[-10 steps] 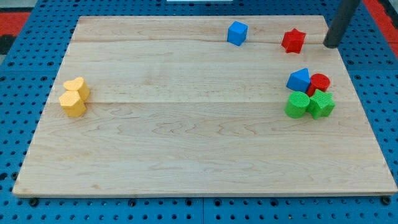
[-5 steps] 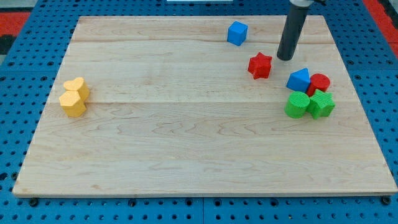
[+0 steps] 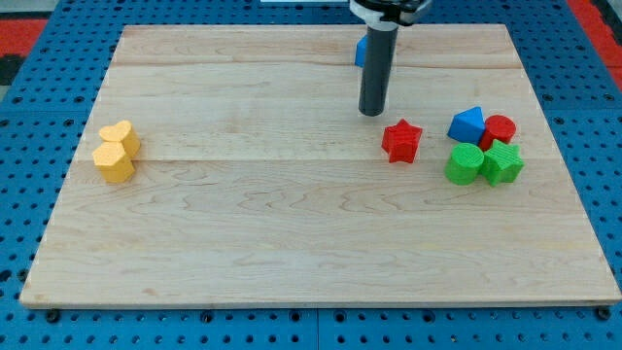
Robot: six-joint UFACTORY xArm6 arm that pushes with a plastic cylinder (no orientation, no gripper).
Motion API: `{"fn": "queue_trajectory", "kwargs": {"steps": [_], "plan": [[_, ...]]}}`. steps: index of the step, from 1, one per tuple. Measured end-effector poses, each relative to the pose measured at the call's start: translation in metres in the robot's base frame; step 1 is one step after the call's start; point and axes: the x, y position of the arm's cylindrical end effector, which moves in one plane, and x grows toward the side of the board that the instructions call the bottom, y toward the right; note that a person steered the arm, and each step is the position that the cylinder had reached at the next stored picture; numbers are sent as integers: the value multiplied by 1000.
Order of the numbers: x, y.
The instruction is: Slide red star to group of blocks
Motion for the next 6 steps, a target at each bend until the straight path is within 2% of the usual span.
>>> {"fn": "queue_trajectory", "kwargs": {"steps": [3, 4, 5, 6], "plan": [[98, 12], [102, 10], [80, -5], [72, 13]]}}
